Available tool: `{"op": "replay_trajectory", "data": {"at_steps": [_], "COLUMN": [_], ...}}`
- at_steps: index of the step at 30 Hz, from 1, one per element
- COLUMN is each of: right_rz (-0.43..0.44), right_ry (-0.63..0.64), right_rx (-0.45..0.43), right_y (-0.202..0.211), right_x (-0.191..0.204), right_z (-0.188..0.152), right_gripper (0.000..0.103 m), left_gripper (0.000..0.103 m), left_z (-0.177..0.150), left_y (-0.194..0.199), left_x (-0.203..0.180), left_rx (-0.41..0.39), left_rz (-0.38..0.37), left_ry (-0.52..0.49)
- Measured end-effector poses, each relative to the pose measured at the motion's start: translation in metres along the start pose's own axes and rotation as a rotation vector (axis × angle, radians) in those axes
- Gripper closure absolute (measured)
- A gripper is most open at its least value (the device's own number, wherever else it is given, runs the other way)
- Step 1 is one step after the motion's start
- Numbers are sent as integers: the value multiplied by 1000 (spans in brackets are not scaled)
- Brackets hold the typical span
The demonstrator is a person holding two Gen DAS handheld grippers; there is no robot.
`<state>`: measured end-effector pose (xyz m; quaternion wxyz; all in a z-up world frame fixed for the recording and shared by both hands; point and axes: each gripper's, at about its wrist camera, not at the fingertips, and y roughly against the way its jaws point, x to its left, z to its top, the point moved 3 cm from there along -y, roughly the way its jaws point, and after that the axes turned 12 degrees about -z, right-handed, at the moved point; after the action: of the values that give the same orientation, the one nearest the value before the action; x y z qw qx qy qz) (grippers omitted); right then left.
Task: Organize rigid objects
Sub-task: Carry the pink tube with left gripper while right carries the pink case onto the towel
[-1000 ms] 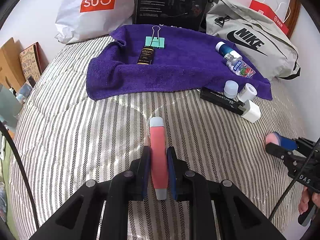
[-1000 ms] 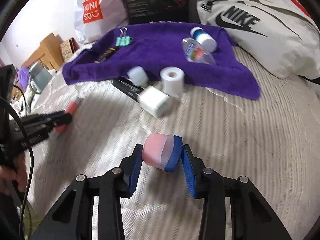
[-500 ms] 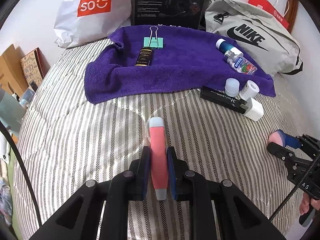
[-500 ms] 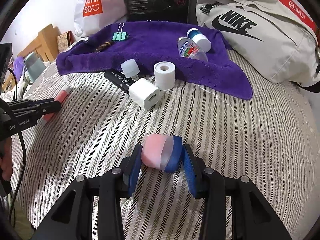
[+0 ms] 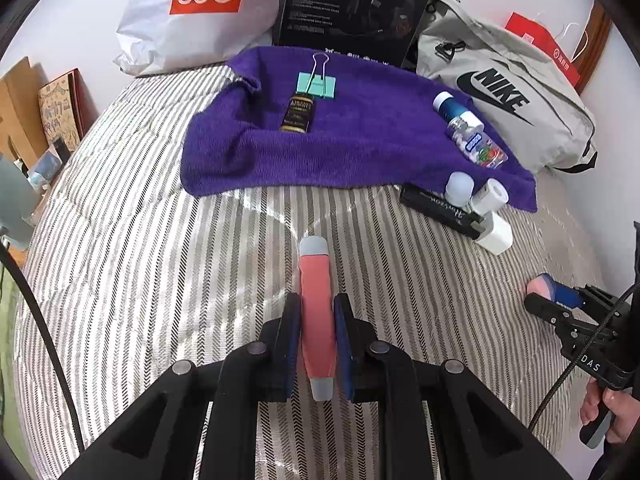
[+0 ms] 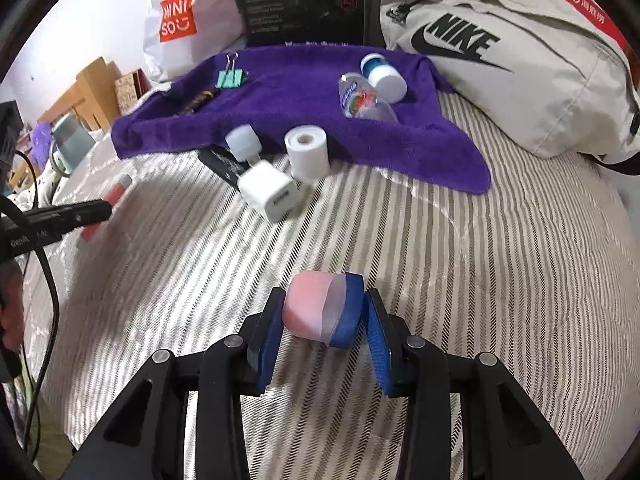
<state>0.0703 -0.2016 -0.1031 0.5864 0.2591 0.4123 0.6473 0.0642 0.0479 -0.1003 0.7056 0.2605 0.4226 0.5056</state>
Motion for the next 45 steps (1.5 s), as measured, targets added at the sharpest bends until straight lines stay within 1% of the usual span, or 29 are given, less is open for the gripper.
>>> {"op": "replay_trajectory", "data": {"at_steps": [4, 6, 8, 13, 19, 24, 28, 30, 35, 41, 45], "right_rz": [-27, -28, -11, 38, 47, 74, 103, 121, 117, 117, 124], "right_ry": [21, 20, 7, -27, 6, 32, 34, 25, 34, 40, 41], "right_rx": [-11, -15, -7, -6, -40, -63, -95, -111, -143, -160, -151], "right_y": [0, 1, 1, 5, 16, 21, 27, 30, 33, 20, 3], "right_x": [4, 4, 1, -3, 0, 5, 7, 6, 7, 9, 14], "right_z": [-1, -2, -1, 6, 23, 40, 56, 66, 93, 124, 142], "right_gripper": [64, 64, 64, 64, 64, 64, 64, 64, 64, 64, 64], "left_gripper": [86, 86, 86, 86, 86, 86, 86, 86, 86, 86, 86], "left_z": [-2, -2, 0, 10, 28, 46, 64, 74, 98, 121, 132], "left_y": [-4, -2, 1, 12, 23, 24, 22, 20, 14, -4, -18], "left_x": [-4, -4, -3, -3, -7, -11, -12, -12, -13, -11, -8], "left_rx": [1, 3, 0, -23, -50, -58, -61, -65, -82, -62, -48], "left_rz": [25, 17, -2, -14, -21, -21, -38, -62, -74, -77, -78], "left_ry": [-23, -20, -6, 6, -7, -25, -26, -23, -34, -41, -41]}}
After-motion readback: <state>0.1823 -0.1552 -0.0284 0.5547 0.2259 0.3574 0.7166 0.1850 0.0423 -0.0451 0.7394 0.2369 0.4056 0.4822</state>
